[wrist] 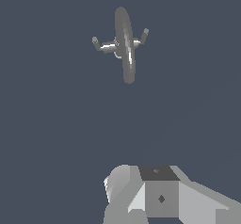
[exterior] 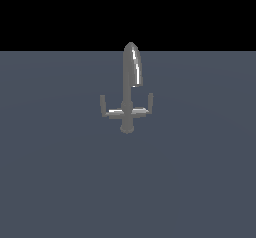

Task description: Turn on the faucet by rotating a designated handle.

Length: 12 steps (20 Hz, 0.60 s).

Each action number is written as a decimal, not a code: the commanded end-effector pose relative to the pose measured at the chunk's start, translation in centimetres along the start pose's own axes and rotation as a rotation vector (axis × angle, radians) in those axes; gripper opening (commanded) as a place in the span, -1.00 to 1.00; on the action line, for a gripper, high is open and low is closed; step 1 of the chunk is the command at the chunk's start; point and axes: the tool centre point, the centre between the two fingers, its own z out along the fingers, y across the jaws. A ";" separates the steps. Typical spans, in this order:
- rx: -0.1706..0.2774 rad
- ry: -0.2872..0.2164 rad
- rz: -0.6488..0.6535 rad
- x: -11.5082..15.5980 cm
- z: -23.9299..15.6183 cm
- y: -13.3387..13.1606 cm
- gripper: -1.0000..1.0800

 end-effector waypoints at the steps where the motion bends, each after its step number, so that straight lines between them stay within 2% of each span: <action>1: 0.000 0.000 0.000 0.0 0.0 0.0 -1.00; 7: 0.017 -0.008 0.008 0.6 0.2 0.2 -1.00; 12: 0.058 -0.027 0.025 1.9 0.7 0.8 -1.00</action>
